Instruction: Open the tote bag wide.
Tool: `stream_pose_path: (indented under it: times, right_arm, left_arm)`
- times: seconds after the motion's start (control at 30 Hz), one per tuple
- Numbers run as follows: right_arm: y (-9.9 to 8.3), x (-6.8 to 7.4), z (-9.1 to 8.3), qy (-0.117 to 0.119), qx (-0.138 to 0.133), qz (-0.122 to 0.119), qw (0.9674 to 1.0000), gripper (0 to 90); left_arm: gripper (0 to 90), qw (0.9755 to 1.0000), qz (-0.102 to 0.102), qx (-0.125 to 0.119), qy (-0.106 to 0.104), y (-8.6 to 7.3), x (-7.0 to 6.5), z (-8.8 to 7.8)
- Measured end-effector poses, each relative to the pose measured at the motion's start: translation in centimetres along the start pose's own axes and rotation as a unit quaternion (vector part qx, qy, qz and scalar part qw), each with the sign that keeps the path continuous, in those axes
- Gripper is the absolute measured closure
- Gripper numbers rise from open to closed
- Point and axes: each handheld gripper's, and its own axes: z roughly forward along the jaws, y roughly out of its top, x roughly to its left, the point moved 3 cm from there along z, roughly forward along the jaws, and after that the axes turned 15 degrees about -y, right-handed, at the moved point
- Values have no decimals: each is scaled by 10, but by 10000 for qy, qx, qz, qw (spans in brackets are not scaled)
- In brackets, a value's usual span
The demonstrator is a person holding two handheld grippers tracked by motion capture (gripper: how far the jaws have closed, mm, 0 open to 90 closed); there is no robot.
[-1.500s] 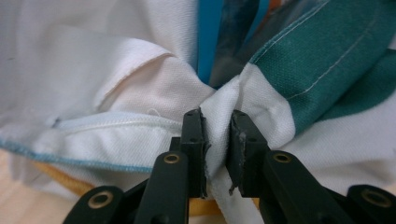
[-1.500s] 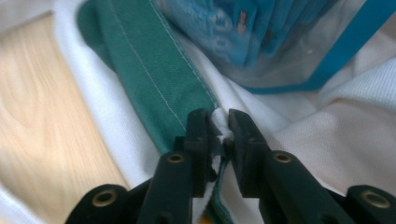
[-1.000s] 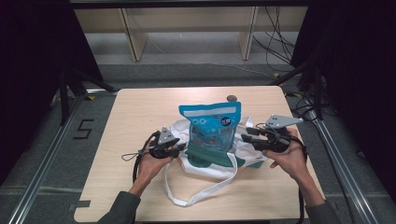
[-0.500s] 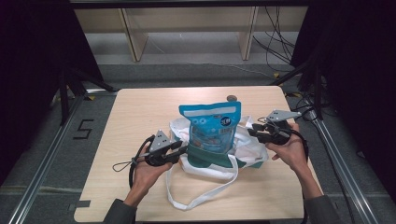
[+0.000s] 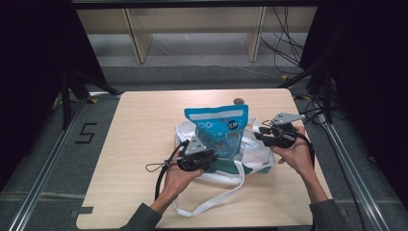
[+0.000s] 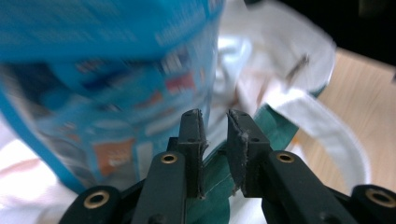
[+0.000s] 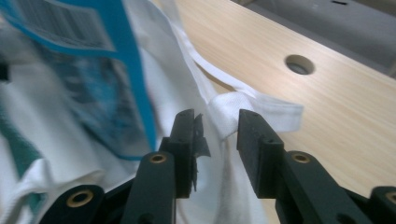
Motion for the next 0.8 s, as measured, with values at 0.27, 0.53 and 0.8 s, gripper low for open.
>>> stream_pose_path:
  times: [0.27,0.53,0.8]
  right_arm:
    - [-7,-5,31,-415,394,-297,9979,842]
    - [-52,-24,90,-317,1195,119,9923,849]
    - [-54,-22,90,-448,1080,-37,9931,841]
  left_arm:
    - [843,9978,4,662,12,-33,2,21]
    - [852,9942,169,1055,129,-49,-2,30]
    - [849,9944,206,1024,165,-51,-3,30]
